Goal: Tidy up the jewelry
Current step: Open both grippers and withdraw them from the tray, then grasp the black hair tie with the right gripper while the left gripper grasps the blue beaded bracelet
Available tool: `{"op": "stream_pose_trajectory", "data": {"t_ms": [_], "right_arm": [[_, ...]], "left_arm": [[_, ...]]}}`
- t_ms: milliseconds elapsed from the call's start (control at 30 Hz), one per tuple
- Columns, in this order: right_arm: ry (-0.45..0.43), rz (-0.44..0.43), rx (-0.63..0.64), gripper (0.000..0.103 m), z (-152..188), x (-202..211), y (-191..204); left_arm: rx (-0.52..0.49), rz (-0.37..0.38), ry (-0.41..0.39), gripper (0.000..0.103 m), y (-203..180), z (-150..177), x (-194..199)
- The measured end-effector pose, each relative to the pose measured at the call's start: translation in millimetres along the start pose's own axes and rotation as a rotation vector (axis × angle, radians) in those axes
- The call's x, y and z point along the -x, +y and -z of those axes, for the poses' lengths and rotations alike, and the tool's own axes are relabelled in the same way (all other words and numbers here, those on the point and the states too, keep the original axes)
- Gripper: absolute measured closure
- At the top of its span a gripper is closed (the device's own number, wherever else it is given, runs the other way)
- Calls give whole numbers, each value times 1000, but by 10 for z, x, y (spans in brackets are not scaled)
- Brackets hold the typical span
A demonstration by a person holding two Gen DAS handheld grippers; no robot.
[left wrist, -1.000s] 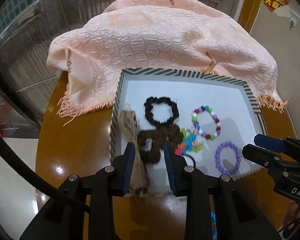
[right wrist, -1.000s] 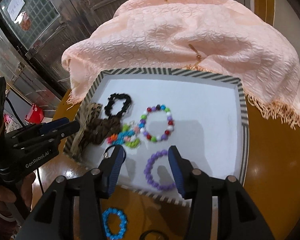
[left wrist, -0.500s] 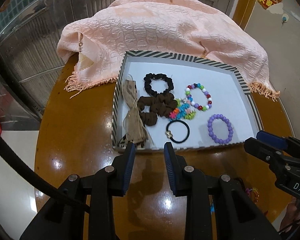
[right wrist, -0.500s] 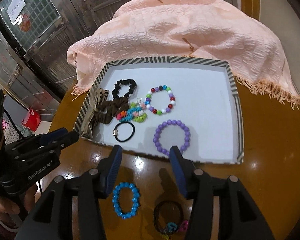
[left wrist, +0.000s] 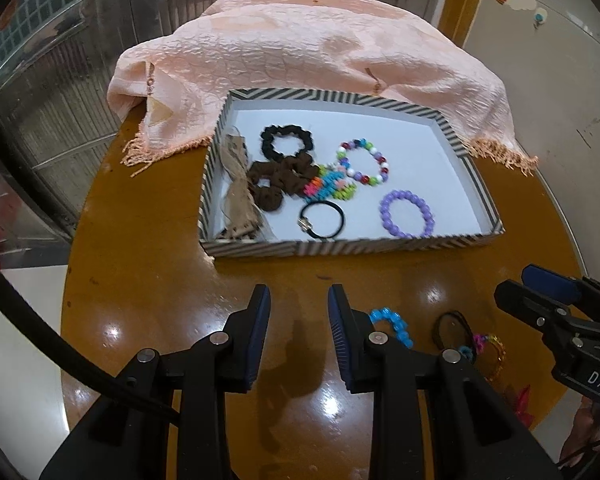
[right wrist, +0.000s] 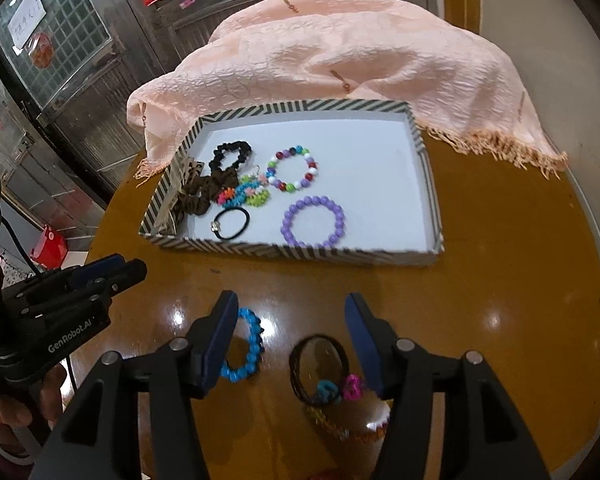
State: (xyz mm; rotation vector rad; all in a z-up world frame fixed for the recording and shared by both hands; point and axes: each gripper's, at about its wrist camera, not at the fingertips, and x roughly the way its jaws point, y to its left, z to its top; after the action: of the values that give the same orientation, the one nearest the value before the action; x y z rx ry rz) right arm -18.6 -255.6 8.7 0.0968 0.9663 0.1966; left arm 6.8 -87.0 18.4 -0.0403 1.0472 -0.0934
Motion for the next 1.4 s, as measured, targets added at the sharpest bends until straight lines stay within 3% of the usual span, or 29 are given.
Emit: {"op": "stream_pose_trajectory", "data": {"t_ms": [567,1000,1267,1400], "right_arm": [[-1,61,-61,45,442,203,-294],[0,70,-109,45,547,225,-462],[13,60,-53,45,598,168,-414],[27,47,-15,46,629,32,-376]], "left_arm": [[-60,29,10,89,-247,261,43],[-73,24,34,89,-255,373,-17],[-3,166,70,89,-136,394,-39],[18,187,112,87,-115,421,-151]]}}
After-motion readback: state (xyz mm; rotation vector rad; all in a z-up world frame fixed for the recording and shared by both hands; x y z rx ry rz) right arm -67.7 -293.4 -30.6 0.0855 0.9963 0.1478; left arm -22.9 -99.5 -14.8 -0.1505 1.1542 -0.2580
